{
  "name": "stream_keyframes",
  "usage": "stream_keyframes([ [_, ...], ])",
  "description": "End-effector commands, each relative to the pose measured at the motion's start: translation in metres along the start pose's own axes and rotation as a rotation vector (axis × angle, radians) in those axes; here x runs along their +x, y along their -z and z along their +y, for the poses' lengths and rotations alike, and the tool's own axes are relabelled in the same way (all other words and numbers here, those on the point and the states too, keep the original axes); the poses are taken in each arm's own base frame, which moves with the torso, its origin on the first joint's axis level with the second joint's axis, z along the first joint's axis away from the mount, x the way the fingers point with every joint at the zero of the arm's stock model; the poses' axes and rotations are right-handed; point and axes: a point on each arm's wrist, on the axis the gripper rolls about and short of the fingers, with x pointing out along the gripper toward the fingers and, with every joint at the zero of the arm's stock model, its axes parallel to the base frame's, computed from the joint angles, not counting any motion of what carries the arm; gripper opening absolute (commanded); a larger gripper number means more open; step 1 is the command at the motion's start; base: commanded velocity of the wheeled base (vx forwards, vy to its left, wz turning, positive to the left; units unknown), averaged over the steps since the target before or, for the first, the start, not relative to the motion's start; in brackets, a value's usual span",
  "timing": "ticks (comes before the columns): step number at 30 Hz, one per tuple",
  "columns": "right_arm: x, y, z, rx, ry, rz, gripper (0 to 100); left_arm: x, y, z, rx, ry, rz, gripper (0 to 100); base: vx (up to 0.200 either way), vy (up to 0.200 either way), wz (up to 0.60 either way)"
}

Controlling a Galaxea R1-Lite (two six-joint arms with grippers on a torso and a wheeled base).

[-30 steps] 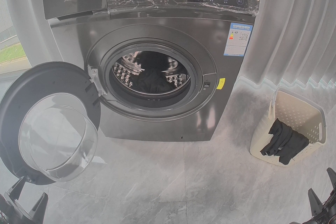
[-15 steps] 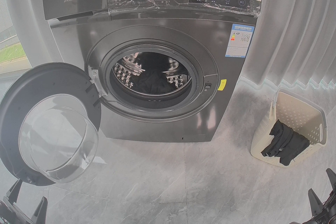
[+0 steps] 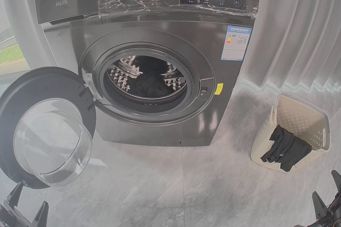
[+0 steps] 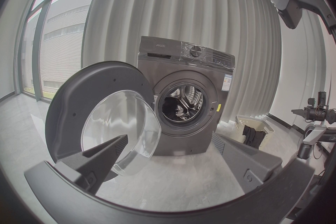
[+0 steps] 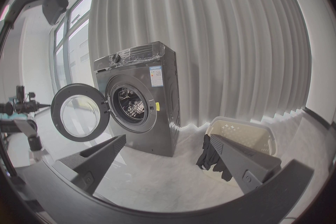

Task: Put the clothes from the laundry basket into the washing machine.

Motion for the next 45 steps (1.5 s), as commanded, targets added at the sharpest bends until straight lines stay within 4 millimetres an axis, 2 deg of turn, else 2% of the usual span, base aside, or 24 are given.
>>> stream_keyframes([
  [1,0.0000,0.0052,-0.0002,-0.058,0.001,0.004,100,0.0002,0.0050,0.0009,-0.016,-0.017,0.005,100,0.000,-0.200,0.00],
  [6,0.0000,0.0052,-0.0002,-0.066,0.001,0.004,100,0.0002,0.0050,0.0009,-0.052,-0.018,0.004,100,0.000,-0.200,0.00],
  [18,0.0000,0.0052,-0.0001,-0.066,0.000,0.004,100,0.0002,0.0050,0.0009,-0.038,-0.021,0.004,100,0.000,0.000,0.00],
  [27,0.0000,0.0052,-0.0001,-0.067,-0.002,0.004,100,0.0002,0.0050,0.0009,-0.044,-0.018,0.005,100,0.000,-0.200,0.00],
  [37,0.0000,0.0052,-0.0001,-0.070,-0.003,0.004,100,0.0002,0.0050,0.0008,-0.046,-0.016,0.005,100,0.000,0.000,0.00],
  [45,0.0000,0.0052,-0.0001,-0.069,-0.003,0.004,100,0.0002,0.0050,0.0008,-0.044,-0.016,0.005,100,0.000,0.000,-0.60],
])
